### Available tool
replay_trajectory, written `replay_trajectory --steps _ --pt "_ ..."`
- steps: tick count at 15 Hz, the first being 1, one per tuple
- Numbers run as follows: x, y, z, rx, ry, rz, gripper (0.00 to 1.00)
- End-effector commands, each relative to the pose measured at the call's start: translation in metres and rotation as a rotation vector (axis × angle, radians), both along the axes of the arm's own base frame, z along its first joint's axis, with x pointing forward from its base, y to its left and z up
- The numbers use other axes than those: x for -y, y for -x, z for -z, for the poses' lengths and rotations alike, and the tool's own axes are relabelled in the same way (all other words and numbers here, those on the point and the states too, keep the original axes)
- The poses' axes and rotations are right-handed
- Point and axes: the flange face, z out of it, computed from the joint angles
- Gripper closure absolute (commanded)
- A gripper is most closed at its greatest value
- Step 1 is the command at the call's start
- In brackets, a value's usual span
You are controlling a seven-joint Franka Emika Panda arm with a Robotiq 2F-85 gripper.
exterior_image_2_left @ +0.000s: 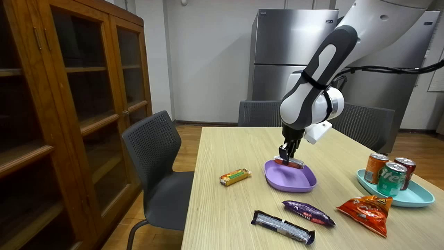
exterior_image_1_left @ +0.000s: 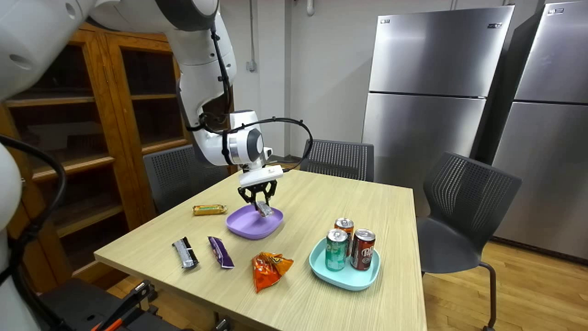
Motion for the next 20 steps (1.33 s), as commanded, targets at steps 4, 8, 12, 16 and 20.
replay_trajectory --steps 4,8,12,16,20 --pt "0.001 0.013 -0.001 -0.025 0.005 0.028 0.84" --pt "-0.001 0.015 -0.006 -0.016 0.000 0.029 0.19" --pt "-0.014 0.018 -0.022 0.013 -0.017 -0.005 0.00" --pt "-0.039 0.029 -0.035 0.025 -0.042 -0.075 0.00" --pt "-0.069 0.042 -0.039 0.008 -0.058 -0.180 0.00"
